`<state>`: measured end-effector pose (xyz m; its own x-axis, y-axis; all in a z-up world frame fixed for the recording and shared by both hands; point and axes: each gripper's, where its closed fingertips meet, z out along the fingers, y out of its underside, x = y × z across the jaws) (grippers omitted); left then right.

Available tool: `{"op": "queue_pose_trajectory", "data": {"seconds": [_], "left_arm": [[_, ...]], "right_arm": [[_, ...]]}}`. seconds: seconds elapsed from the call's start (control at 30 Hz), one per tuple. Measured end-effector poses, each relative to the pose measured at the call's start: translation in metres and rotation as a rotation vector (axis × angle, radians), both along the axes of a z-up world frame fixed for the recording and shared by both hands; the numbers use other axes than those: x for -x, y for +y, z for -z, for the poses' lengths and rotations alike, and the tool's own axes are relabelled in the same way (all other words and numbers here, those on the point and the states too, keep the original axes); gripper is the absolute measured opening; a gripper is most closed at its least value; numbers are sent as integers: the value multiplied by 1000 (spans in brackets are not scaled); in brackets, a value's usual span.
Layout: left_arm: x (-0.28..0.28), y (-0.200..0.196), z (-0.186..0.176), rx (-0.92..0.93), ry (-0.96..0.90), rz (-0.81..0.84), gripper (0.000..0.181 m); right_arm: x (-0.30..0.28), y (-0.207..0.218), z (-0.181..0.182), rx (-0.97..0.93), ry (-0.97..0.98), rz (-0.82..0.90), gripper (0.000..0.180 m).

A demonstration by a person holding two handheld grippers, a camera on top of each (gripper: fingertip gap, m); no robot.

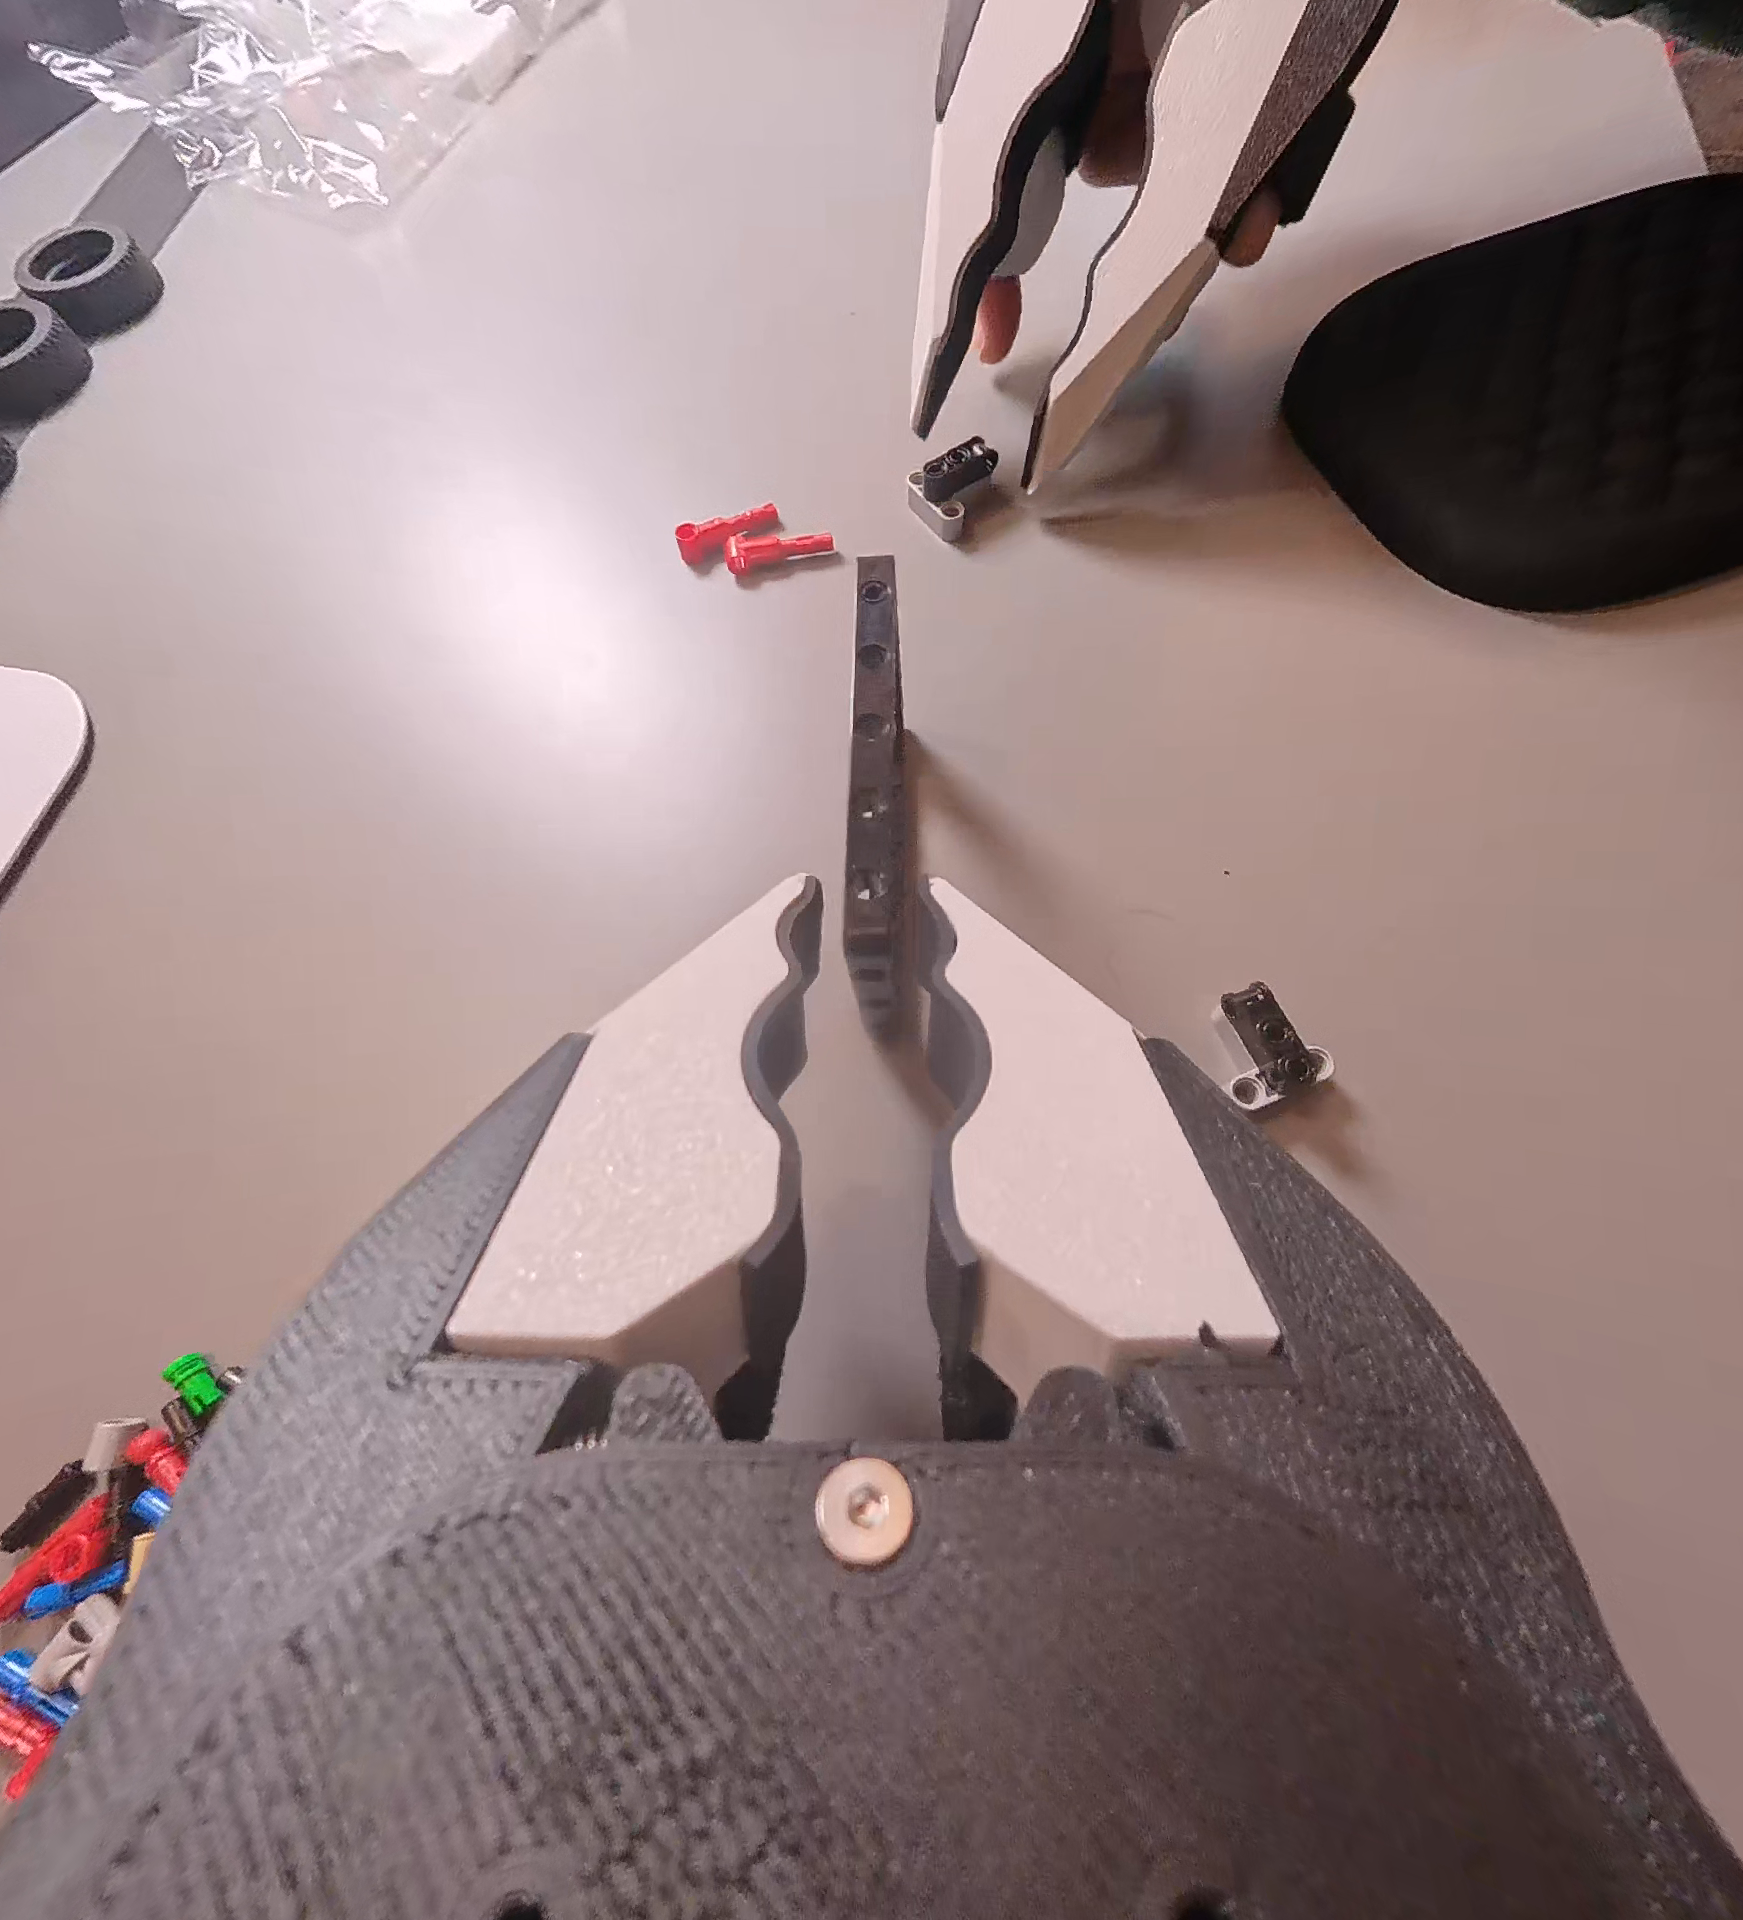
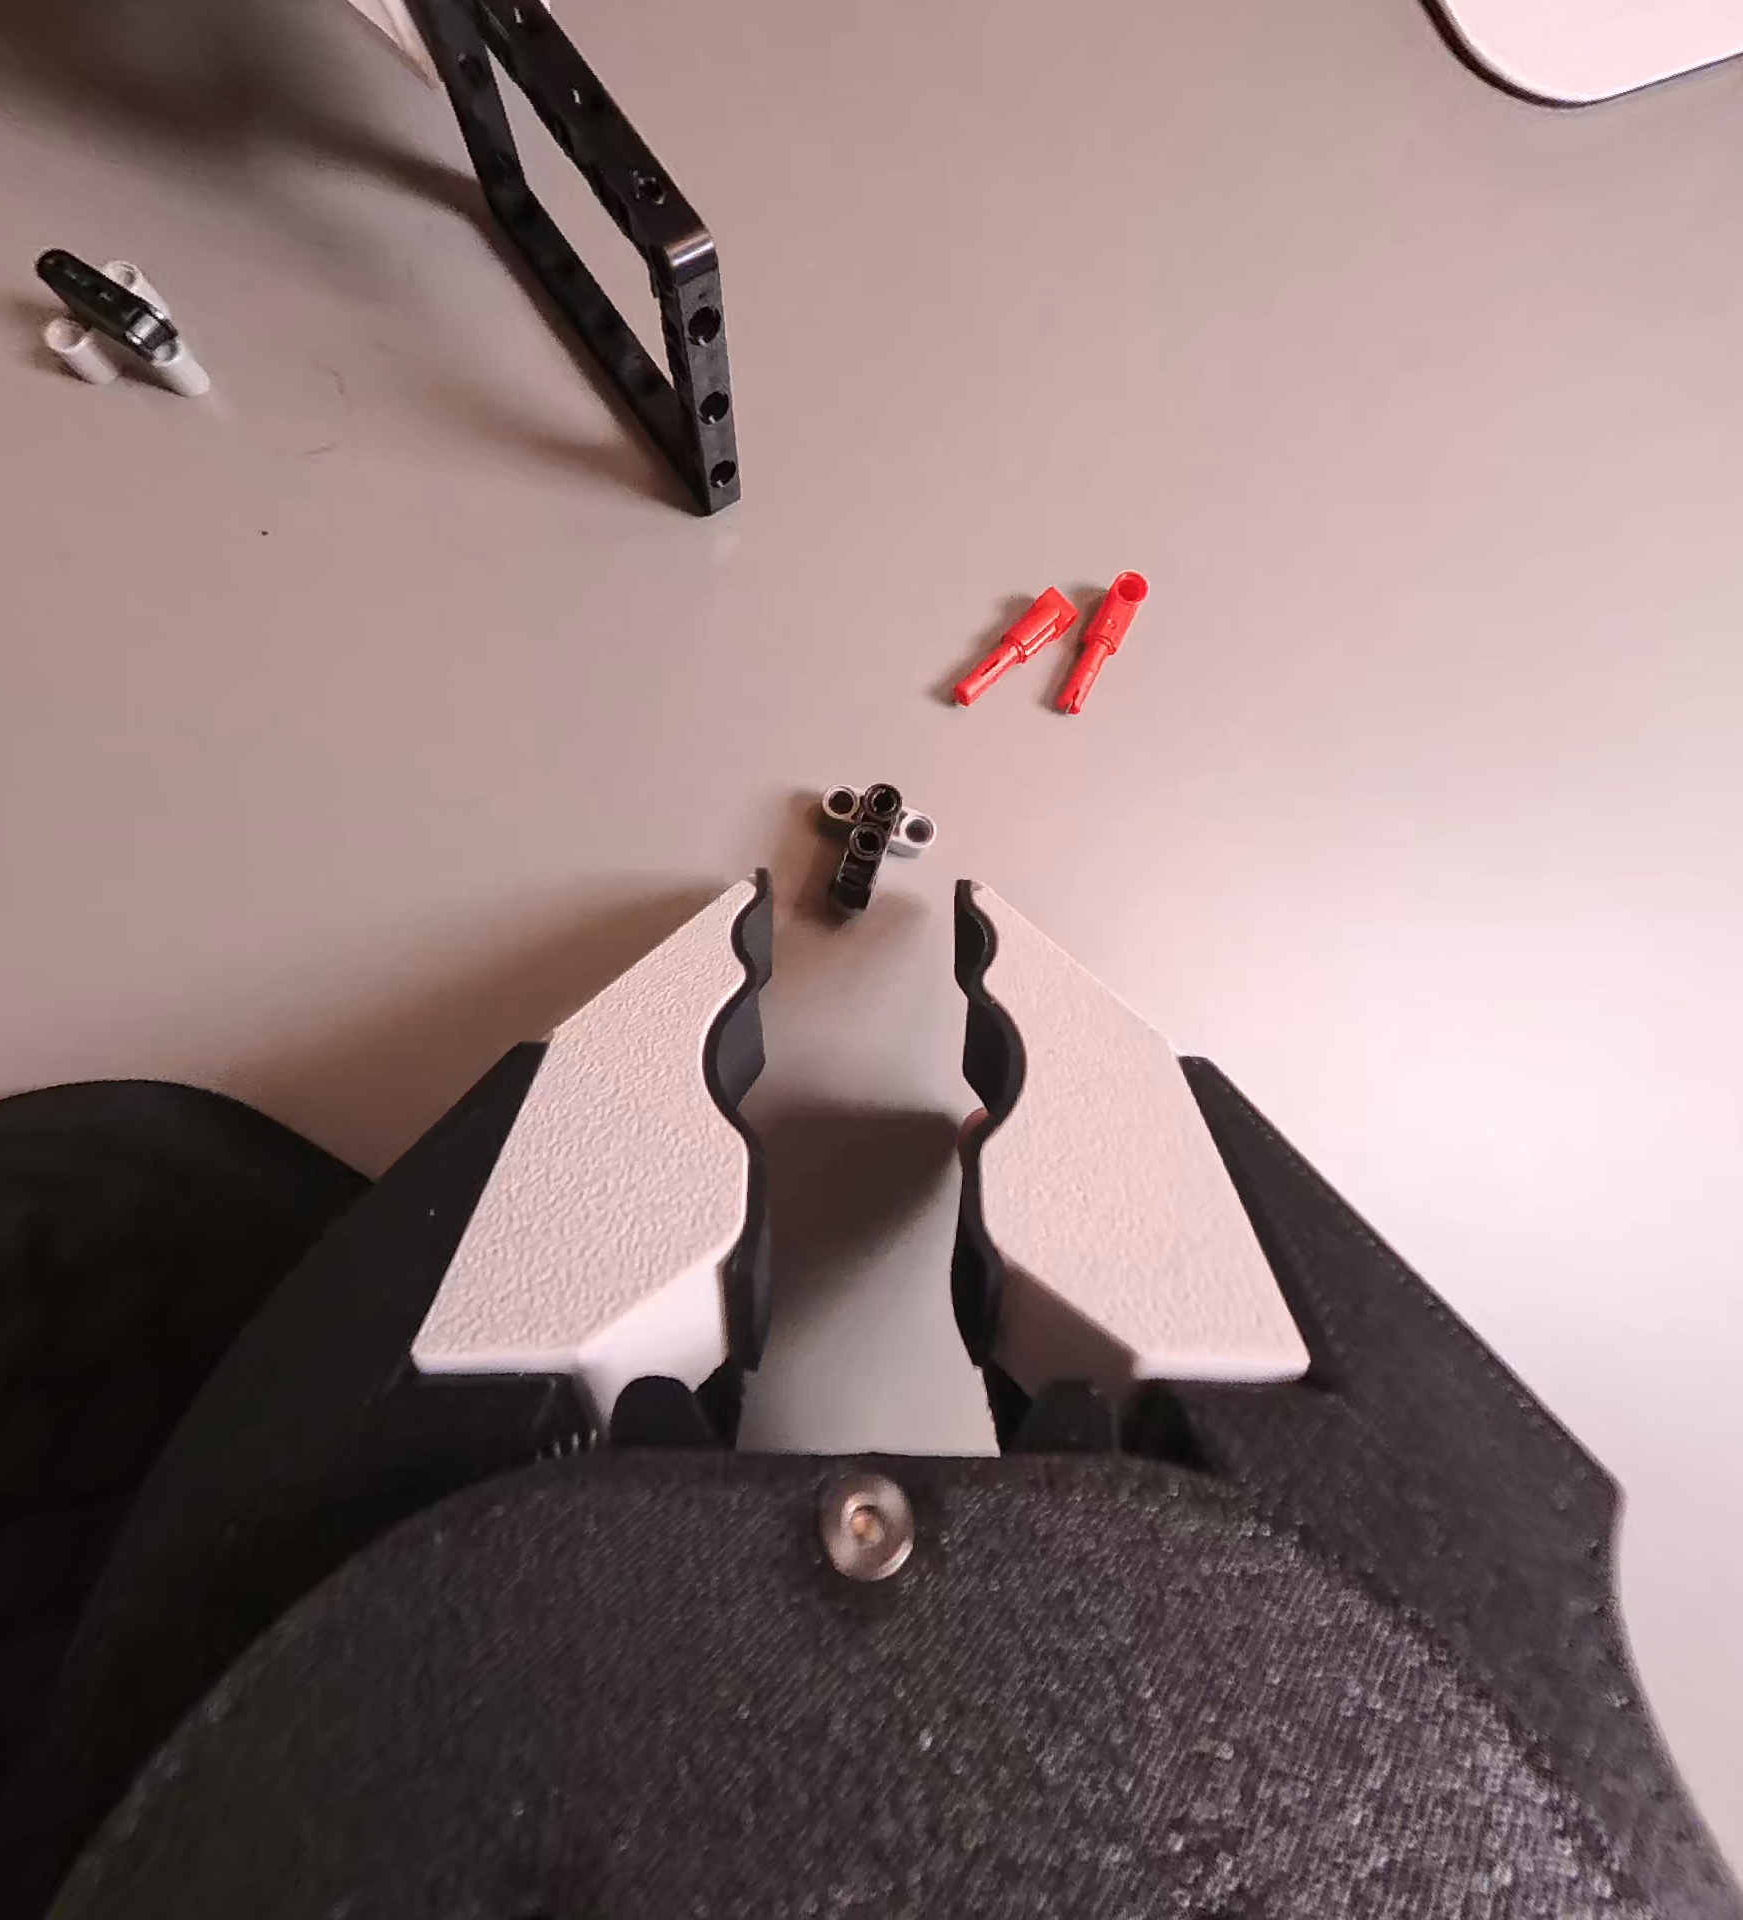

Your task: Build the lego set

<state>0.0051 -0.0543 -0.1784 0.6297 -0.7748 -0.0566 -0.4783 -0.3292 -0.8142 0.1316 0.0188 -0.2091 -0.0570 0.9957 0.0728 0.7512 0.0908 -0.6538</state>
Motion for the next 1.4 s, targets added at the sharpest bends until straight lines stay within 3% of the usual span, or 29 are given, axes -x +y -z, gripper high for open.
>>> {"op": "queue_pose_trajectory", "data": {"seconds": [0.1, 0.17, 0.33, 0.43, 0.53, 0.67, 1.03, 1.4], "left_arm": [[2, 0, -3, -10, -4, -4, 21], [3, 0, -10, -29, -24, -8, 26], [5, -14, -46, -67, -165, -16, 22], [-21, -33, -58, -44, -244, 60, 23], [-45, -39, -49, -72, -183, 82, 22], [-51, -38, -28, -100, -74, 71, 22], [-55, -40, -21, -89, -108, 79, 9], [-47, -32, -23, -96, -239, 92, 6]], "right_arm": [[3, 1, 5, -10, -24, 5, 27], [6, 2, 5, -26, -21, 12, 7], [13, -39, -30, -95, 181, -138, 6], [27, -67, -59, -103, 303, -108, 6], [43, -85, -59, -107, 286, -20, 6], [63, -105, -59, 25, 320, 33, 6], [72, -109, -50, 131, 313, 140, 6], [70, -106, -60, -48, 462, 29, 16]]}}
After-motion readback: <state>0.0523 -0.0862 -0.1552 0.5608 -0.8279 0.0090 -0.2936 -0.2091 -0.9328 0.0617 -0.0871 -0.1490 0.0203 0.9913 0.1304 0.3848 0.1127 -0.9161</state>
